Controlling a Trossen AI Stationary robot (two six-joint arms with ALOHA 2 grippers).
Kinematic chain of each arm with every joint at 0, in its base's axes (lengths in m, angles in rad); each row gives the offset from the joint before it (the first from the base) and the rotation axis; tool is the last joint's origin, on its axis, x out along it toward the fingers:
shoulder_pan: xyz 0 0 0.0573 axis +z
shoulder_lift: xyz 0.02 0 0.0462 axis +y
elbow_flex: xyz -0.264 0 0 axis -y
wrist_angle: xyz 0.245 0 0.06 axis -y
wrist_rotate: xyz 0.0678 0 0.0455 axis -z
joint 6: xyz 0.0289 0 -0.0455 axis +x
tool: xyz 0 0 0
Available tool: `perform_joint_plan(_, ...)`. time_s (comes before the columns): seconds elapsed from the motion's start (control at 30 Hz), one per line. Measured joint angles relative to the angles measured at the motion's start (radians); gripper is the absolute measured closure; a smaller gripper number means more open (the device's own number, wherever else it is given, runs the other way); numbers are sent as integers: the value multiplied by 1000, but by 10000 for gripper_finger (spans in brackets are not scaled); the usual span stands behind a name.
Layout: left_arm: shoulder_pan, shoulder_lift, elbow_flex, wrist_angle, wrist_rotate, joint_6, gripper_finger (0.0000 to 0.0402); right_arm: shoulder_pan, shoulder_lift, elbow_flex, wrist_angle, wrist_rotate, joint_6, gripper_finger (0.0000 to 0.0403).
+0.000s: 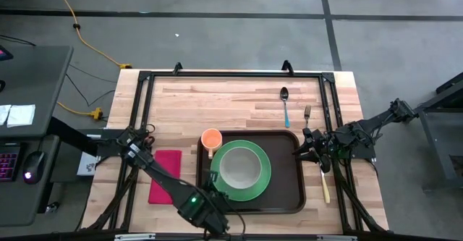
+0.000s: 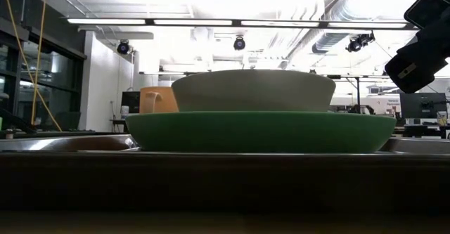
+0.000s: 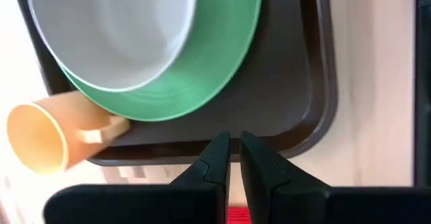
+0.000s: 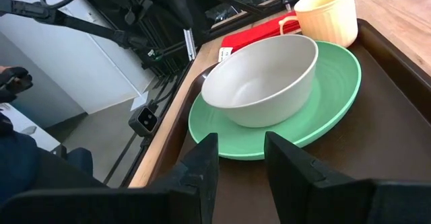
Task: Set up tray
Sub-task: Put the red table napkin on the black tray to the right of the green plate
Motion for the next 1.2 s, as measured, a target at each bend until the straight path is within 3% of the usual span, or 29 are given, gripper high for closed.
perform_joint_plan(0.53, -21, -15, 0, 1, 74, -52, 339, 0, 0, 0, 0, -2, 8, 304)
perform_joint_plan(0.73, -21, -42, -4, 2, 55, -34, 339, 0, 0, 0, 0, -29, 8, 304)
perform_joint_plan(1.2, -69, -381, -367, 1, -42, -281, 339, 0, 0, 0, -1, -38, 5, 304)
